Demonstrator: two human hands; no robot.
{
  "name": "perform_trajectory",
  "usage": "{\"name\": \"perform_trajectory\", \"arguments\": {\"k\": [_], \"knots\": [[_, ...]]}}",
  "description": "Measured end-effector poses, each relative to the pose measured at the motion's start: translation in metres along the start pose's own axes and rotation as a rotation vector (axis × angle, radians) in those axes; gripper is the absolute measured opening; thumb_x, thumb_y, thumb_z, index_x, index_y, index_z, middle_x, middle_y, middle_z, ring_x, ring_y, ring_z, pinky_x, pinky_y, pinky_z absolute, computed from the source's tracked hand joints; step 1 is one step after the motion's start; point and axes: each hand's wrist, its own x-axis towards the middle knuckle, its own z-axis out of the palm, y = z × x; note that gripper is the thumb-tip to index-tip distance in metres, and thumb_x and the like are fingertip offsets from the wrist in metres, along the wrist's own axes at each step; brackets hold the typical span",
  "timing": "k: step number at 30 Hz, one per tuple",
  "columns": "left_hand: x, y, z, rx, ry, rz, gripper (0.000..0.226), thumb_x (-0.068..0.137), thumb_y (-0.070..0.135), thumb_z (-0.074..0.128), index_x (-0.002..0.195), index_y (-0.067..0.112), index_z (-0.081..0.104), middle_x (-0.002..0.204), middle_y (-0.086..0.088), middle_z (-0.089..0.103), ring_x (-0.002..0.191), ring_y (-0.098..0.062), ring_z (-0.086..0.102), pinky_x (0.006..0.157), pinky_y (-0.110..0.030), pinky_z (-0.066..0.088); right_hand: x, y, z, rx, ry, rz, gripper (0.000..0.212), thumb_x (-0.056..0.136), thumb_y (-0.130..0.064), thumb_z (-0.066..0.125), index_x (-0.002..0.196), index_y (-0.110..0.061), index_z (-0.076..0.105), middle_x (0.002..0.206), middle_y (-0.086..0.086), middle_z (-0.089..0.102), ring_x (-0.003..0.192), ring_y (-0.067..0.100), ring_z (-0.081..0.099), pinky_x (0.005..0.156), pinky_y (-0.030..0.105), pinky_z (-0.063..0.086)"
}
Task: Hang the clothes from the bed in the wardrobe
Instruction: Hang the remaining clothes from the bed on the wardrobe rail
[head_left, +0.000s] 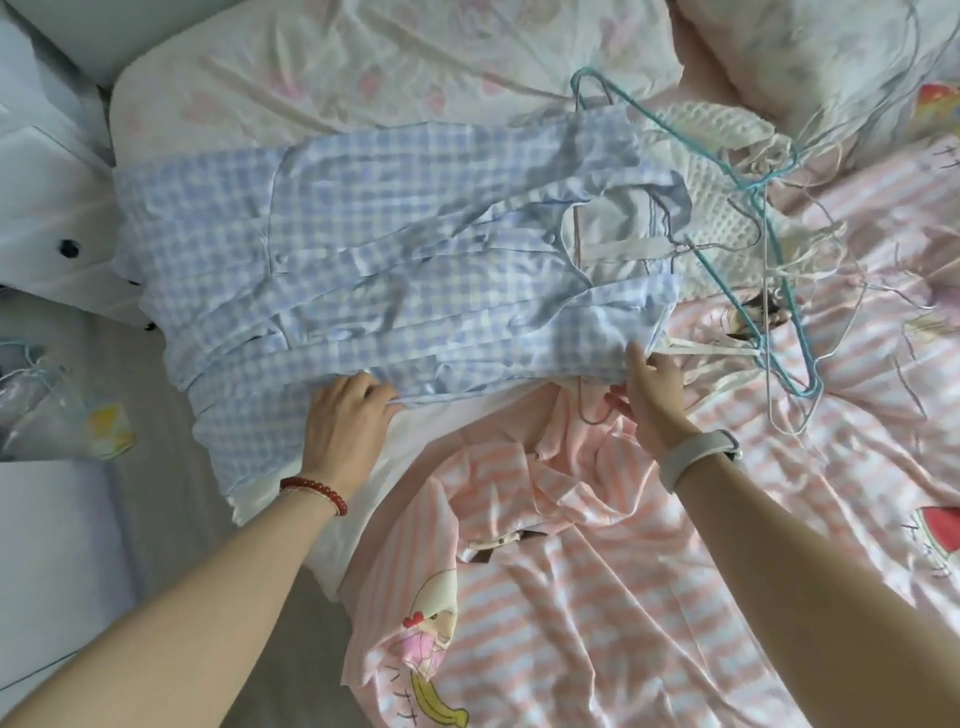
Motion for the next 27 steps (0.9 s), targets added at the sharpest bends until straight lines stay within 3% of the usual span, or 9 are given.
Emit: {"name": "perform_trajectory", "arguments": {"k": [2, 4, 7, 10, 14, 17, 21, 23, 27], "knots": [[0.001, -0.002, -0.003, -0.110, 0.034, -0.044, 0.005, 0.081, -0.001, 0.065, 0.082, -0.005, 0.062, 0.077, -0.022, 0.061, 0.070, -0.038, 0.059, 0.058, -0.043, 0.046, -0.001, -0.001, 0.008, -0.022, 0.113, -0.075, 0.022, 0.095, -0.024, 0.039, 0.078, -0.010, 0.040, 0.072, 0.001, 0.042, 0.066, 0.022, 0.050, 0.055, 0.034, 0.055], [0.000, -0.006, -0.008, -0.201, 0.078, -0.138, 0.009, 0.090, 0.002, 0.052, 0.092, -0.005, 0.057, 0.085, -0.023, 0.062, 0.078, -0.039, 0.057, 0.060, -0.040, 0.040, -0.006, -0.004, 0.014, -0.097, 0.245, -0.197, 0.028, 0.094, -0.014, 0.036, 0.066, -0.017, 0.032, 0.066, -0.002, 0.038, 0.070, 0.026, 0.045, 0.065, 0.042, 0.045], [-0.004, -0.015, -0.021, -0.242, 0.145, -0.200, 0.014, 0.095, 0.009, 0.043, 0.096, 0.000, 0.053, 0.080, -0.020, 0.061, 0.070, -0.039, 0.056, 0.057, -0.034, 0.032, -0.026, -0.007, 0.020, -0.143, 0.295, -0.305, 0.028, 0.088, 0.001, 0.034, 0.065, -0.014, 0.031, 0.061, -0.003, 0.033, 0.069, 0.021, 0.035, 0.060, 0.028, 0.022], [-0.017, -0.018, -0.034, -0.231, 0.058, -0.234, 0.017, 0.098, 0.016, 0.036, 0.098, 0.004, 0.049, 0.071, -0.011, 0.053, 0.067, -0.038, 0.055, 0.055, -0.035, 0.031, -0.055, -0.001, 0.025, -0.168, 0.233, -0.326, 0.018, 0.086, 0.005, 0.033, 0.075, -0.007, 0.040, 0.062, 0.003, 0.037, 0.067, 0.022, 0.034, 0.056, 0.028, 0.017], [-0.055, -0.019, -0.059, -0.309, -0.044, -0.242, 0.024, 0.094, 0.035, 0.042, 0.104, 0.015, 0.052, 0.093, 0.006, 0.058, 0.076, -0.023, 0.057, 0.063, -0.032, 0.038, -0.104, 0.009, 0.028, -0.152, 0.178, -0.373, 0.012, 0.090, -0.017, 0.039, 0.079, -0.011, 0.040, 0.064, 0.010, 0.045, 0.066, 0.026, 0.040, 0.059, 0.032, 0.024], [-0.093, -0.016, -0.081, -0.414, 0.020, -0.242, 0.039, 0.083, 0.049, 0.041, 0.098, 0.018, 0.057, 0.100, 0.011, 0.061, 0.087, -0.013, 0.059, 0.071, -0.035, 0.048, -0.139, 0.017, 0.024, -0.157, 0.141, -0.445, 0.033, 0.084, -0.039, 0.038, 0.082, -0.008, 0.046, 0.064, 0.001, 0.045, 0.059, 0.016, 0.041, 0.059, 0.031, 0.026], [-0.144, -0.012, -0.094, -0.430, 0.231, -0.252, 0.017, 0.086, 0.025, 0.063, 0.087, 0.008, 0.064, 0.086, 0.002, 0.066, 0.076, -0.015, 0.063, 0.064, -0.031, 0.049, -0.189, 0.017, 0.022, -0.169, 0.107, -0.653, 0.027, 0.090, -0.030, 0.041, 0.081, -0.006, 0.052, 0.061, -0.008, 0.039, 0.055, 0.004, 0.042, 0.052, 0.022, 0.024], [-0.168, -0.010, -0.102, -0.430, 0.325, -0.274, 0.008, 0.084, 0.014, 0.066, 0.083, 0.007, 0.064, 0.081, 0.001, 0.066, 0.071, -0.009, 0.059, 0.062, -0.024, 0.045, -0.216, 0.017, 0.022, -0.151, 0.057, -0.696, 0.016, 0.093, -0.020, 0.048, 0.080, -0.013, 0.053, 0.057, -0.012, 0.039, 0.062, 0.002, 0.051, 0.049, 0.022, 0.027], [-0.227, -0.005, -0.126, -0.552, 0.491, -0.382, 0.004, 0.083, 0.010, 0.066, 0.081, 0.008, 0.064, 0.074, 0.005, 0.063, 0.067, -0.011, 0.056, 0.060, -0.012, 0.037, -0.274, 0.024, 0.014, -0.234, -0.062, -0.788, 0.015, 0.092, -0.016, 0.051, 0.079, -0.011, 0.055, 0.056, -0.008, 0.047, 0.051, 0.004, 0.046, 0.052, 0.027, 0.027]]}}
